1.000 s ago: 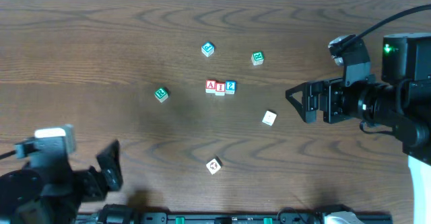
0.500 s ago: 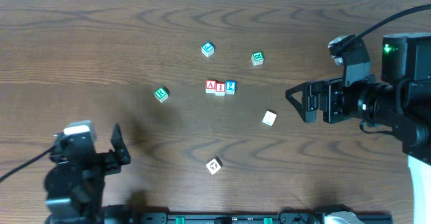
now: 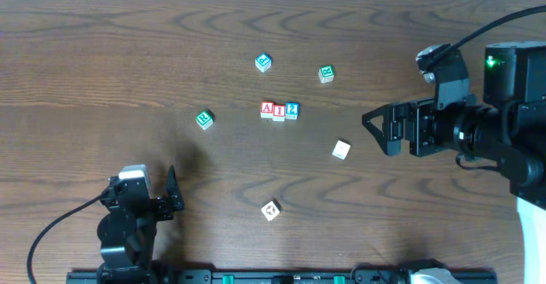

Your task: Spell out Ai2

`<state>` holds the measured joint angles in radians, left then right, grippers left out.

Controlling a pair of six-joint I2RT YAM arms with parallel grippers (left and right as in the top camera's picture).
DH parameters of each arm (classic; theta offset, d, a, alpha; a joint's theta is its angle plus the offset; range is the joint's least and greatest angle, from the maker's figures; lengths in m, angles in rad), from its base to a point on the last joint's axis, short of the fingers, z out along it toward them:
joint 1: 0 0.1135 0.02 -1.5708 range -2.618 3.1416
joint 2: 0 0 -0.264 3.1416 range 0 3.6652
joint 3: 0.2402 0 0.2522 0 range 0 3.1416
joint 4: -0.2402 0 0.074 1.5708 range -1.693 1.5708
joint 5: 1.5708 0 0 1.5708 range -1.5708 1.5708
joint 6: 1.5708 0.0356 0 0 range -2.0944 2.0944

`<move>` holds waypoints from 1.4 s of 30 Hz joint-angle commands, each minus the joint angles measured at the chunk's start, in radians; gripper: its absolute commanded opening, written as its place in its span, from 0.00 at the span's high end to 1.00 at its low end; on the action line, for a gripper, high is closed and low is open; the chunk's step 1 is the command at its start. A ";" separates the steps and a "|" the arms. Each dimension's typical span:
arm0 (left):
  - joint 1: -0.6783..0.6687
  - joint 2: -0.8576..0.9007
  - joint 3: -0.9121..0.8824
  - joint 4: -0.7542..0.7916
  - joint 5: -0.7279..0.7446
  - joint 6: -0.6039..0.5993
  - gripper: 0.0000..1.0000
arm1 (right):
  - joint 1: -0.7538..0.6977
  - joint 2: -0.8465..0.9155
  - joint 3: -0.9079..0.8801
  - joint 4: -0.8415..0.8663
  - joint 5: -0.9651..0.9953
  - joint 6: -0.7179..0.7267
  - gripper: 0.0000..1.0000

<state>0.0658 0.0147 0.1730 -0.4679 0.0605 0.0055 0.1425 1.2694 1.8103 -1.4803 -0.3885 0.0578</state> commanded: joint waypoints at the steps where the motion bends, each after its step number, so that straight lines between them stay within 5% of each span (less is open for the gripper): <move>1: 0.006 -0.011 -0.024 0.005 0.019 0.017 0.04 | 0.004 0.000 0.006 -0.001 0.000 -0.011 0.01; 36: 0.006 -0.010 -0.042 0.005 0.014 0.021 0.05 | 0.004 0.000 0.006 -0.001 0.000 -0.011 0.01; 42: 0.006 -0.010 -0.042 0.005 0.014 0.021 0.05 | 0.005 -0.065 -0.029 0.050 0.125 -0.198 0.01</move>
<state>0.0658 0.0128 0.1497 -0.4660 0.0719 0.0086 0.1425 1.2591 1.8004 -1.4445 -0.3252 -0.0170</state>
